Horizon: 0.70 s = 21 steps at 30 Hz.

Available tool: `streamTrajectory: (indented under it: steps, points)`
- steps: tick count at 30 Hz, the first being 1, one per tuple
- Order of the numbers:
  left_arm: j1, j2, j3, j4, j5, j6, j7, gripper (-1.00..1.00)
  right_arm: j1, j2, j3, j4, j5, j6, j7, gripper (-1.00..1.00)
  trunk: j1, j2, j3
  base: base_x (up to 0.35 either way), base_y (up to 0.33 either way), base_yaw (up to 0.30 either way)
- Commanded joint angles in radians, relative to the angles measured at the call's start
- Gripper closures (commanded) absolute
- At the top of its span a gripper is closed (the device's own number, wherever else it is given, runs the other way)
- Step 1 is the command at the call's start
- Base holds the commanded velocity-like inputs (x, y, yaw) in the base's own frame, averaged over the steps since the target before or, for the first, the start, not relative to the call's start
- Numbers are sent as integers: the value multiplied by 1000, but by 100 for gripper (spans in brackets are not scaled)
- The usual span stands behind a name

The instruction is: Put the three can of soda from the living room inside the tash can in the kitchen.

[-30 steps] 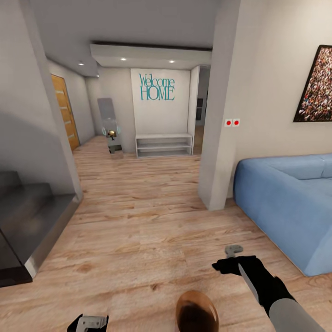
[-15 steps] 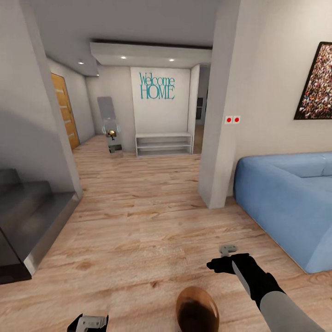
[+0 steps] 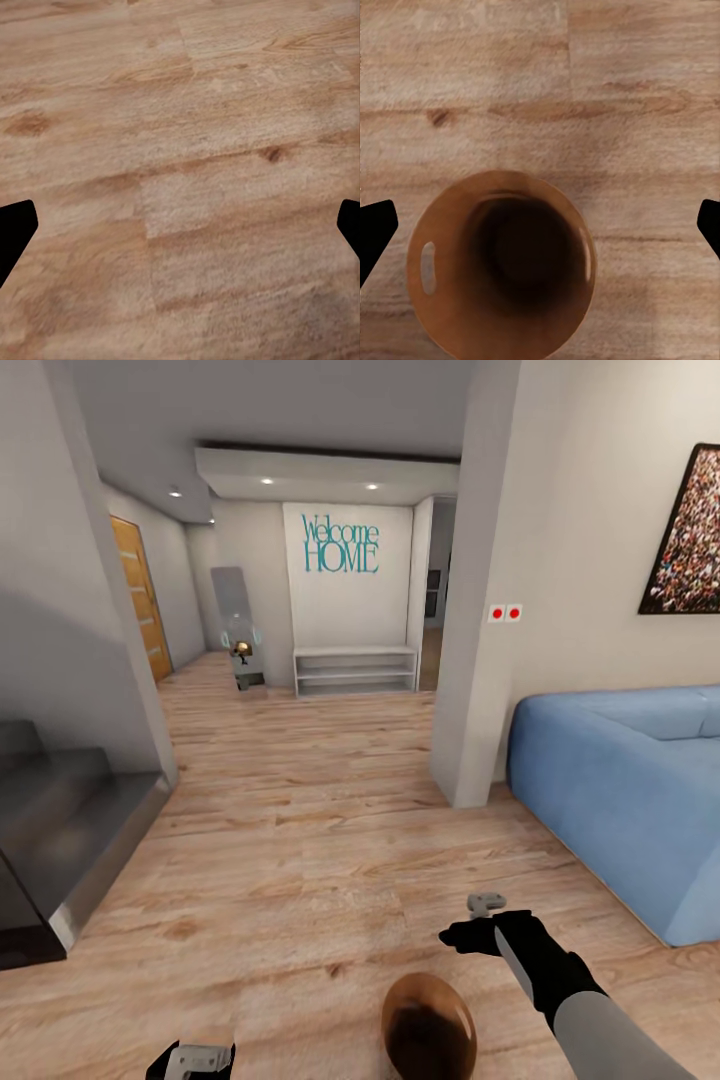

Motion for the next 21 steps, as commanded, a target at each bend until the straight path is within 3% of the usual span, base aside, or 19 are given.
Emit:
streamTrajectory:
  steps: [1,16,21]
  points:
    - [0,0,0,0,1,0,0,-100,0,1,0,0,0,0,0,-100,4,-7,-3,0,0,0]
    - [0,0,0,0,0,0,1,-100,0,6,-11,0,0,-1,-1,-100,61,-112,-50,0,0,0]
    - [0,0,0,0,-1,0,1,-100,0,5,-46,1,1,0,-2,-100,81,-147,-66,0,0,0]
